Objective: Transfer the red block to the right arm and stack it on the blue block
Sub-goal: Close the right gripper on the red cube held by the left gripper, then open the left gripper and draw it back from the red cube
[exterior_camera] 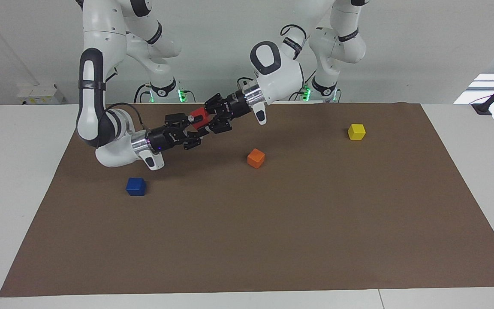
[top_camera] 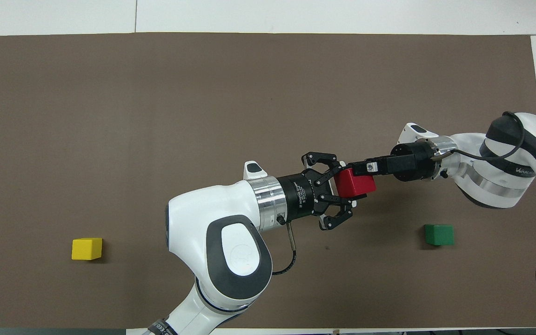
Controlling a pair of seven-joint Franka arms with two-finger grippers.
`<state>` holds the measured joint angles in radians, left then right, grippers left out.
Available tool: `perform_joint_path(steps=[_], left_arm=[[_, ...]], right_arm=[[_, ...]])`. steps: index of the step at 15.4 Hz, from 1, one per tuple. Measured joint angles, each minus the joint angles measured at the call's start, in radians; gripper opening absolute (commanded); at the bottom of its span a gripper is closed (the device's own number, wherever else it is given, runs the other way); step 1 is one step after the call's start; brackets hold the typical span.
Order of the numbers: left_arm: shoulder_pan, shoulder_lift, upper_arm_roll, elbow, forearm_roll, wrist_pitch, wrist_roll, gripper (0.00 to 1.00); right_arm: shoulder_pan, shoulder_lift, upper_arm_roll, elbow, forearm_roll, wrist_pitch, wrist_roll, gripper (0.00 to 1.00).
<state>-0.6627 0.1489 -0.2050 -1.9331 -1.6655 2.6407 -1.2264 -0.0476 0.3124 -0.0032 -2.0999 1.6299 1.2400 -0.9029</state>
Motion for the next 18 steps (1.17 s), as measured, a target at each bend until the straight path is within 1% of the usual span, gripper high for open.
perform_joint_path(steps=[1, 5, 9, 14, 18], left_arm=[[0.000, 0.000, 0.000, 0.000, 0.000, 0.000, 0.000, 0.99], [0.004, 0.000, 0.001, 0.002, -0.001, -0.001, 0.000, 1.00], [0.046, -0.001, 0.004, 0.019, -0.001, -0.032, 0.000, 1.00], [0.118, -0.006, 0.002, 0.016, -0.001, -0.160, 0.001, 1.00], [0.242, -0.018, 0.011, 0.017, -0.001, -0.262, 0.016, 1.00]], right_arm=[[0.000, 0.000, 0.000, 0.000, 0.000, 0.000, 0.000, 0.00], [0.002, 0.000, 0.001, 0.000, 0.002, 0.013, 0.000, 0.00], [0.007, 0.000, 0.002, -0.002, 0.002, 0.051, 0.000, 0.00], [0.007, 0.000, 0.003, 0.007, 0.012, 0.079, 0.000, 0.00], [0.007, 0.000, -0.001, 0.002, 0.015, 0.081, 0.000, 0.00]])
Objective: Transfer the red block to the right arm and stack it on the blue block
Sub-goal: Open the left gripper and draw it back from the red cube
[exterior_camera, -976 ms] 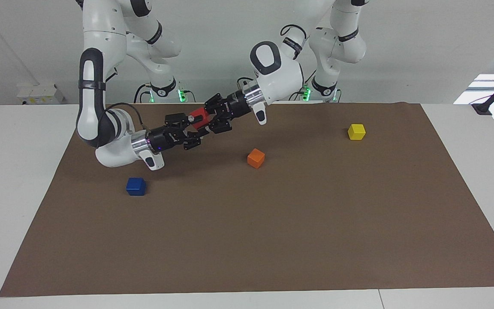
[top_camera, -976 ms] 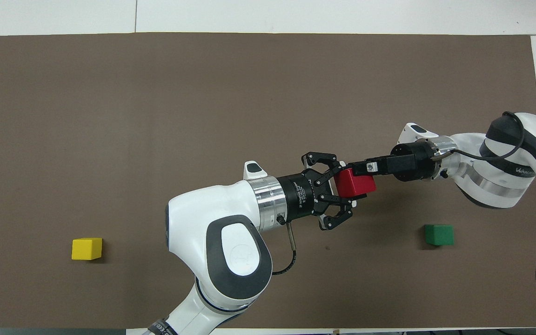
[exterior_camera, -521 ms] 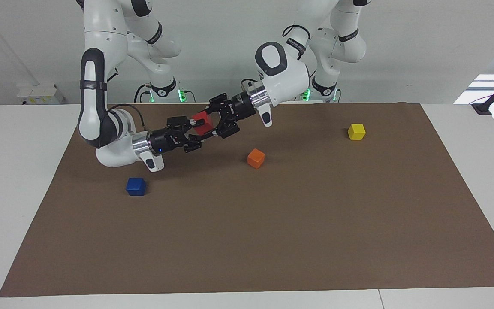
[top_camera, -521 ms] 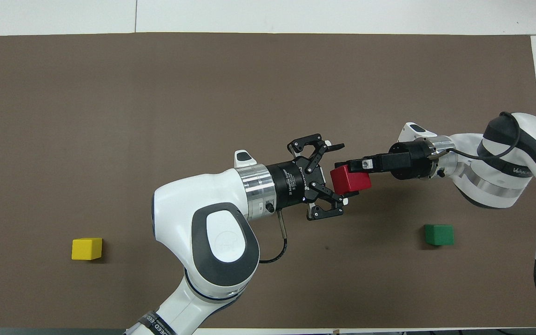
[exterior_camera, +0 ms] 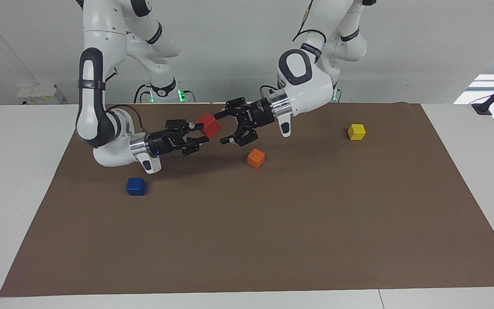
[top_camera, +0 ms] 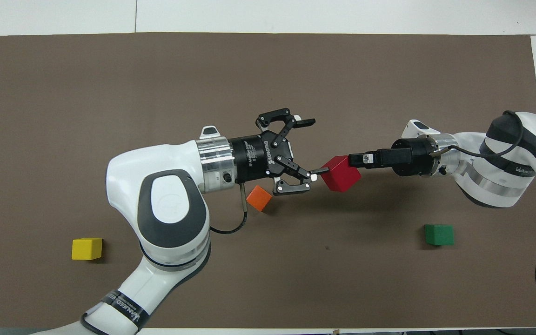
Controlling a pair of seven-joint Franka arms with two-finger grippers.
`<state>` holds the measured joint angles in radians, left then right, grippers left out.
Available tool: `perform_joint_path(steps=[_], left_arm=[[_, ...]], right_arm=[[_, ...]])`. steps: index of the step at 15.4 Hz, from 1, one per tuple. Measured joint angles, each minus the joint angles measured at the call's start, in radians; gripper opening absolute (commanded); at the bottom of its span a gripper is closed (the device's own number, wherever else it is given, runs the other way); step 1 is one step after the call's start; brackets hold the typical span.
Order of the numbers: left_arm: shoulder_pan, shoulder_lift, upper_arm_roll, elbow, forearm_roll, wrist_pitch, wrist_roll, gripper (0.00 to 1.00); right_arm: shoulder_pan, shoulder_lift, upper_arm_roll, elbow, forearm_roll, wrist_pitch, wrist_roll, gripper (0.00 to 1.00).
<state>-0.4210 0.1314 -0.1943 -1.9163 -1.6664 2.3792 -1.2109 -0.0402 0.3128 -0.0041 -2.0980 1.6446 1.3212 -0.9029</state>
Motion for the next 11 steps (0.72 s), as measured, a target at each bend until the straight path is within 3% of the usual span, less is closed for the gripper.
perform_joint_path(steps=[4, 11], left_arm=[[0.143, -0.012, 0.005, -0.016, 0.040, -0.173, 0.070, 1.00], [0.419, -0.036, 0.010, -0.029, 0.442, -0.550, 0.115, 1.00]], right_arm=[[0.003, 0.000, -0.001, -0.001, -0.001, 0.001, 0.000, 0.00], [0.003, 0.000, -0.002, 0.010, -0.002, 0.045, 0.002, 0.00]])
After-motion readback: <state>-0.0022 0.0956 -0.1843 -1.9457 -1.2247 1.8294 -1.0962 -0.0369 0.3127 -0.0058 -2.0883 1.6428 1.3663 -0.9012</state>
